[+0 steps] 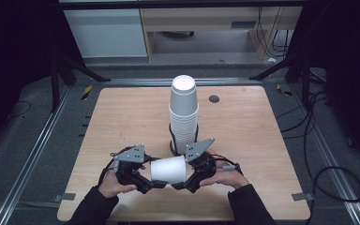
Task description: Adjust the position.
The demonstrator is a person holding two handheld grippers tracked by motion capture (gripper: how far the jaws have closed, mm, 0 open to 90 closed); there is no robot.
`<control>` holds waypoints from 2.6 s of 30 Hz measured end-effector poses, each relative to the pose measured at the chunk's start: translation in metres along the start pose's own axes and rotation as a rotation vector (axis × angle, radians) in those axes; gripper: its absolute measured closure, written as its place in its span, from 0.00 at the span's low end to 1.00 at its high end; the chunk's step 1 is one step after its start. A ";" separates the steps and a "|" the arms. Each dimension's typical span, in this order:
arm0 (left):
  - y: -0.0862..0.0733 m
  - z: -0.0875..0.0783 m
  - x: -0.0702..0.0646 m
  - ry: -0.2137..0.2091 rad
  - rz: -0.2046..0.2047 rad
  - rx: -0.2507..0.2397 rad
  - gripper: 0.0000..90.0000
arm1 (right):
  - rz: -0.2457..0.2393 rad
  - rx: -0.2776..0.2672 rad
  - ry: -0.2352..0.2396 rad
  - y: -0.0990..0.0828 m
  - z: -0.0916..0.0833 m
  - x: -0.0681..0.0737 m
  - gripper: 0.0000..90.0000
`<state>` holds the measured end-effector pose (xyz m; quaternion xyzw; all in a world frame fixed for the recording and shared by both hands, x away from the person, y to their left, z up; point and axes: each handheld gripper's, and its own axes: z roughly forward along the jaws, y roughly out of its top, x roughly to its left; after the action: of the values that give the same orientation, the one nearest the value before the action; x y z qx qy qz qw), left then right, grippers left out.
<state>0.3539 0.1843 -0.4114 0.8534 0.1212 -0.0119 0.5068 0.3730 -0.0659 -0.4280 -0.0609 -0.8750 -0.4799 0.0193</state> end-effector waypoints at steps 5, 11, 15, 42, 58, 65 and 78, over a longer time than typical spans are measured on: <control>0.001 -0.009 0.002 0.018 -0.002 -0.007 0.21 | 0.003 0.018 -0.016 -0.002 -0.004 -0.002 0.09; 0.000 -0.016 0.005 0.057 0.004 0.035 0.17 | -0.002 0.058 -0.066 -0.004 -0.012 -0.005 0.09; -0.003 -0.015 0.007 0.082 0.008 0.083 0.16 | -0.005 0.096 -0.100 -0.005 -0.015 -0.007 0.09; -0.013 0.031 0.002 0.111 0.092 0.360 0.16 | -0.051 0.269 -0.082 -0.002 0.025 -0.002 0.09; -0.014 0.034 0.000 0.100 0.106 0.380 0.24 | -0.068 0.261 -0.062 0.001 0.032 0.001 0.09; -0.014 0.032 0.000 0.101 0.114 0.375 0.25 | -0.068 0.230 -0.053 0.001 0.030 0.002 0.06; -0.012 0.000 0.014 0.172 0.040 0.235 0.24 | -0.010 0.058 -0.138 0.008 -0.015 -0.006 0.05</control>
<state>0.3651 0.1927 -0.4237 0.9071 0.1448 0.0573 0.3912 0.3793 -0.0748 -0.4140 -0.0889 -0.8880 -0.4493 -0.0418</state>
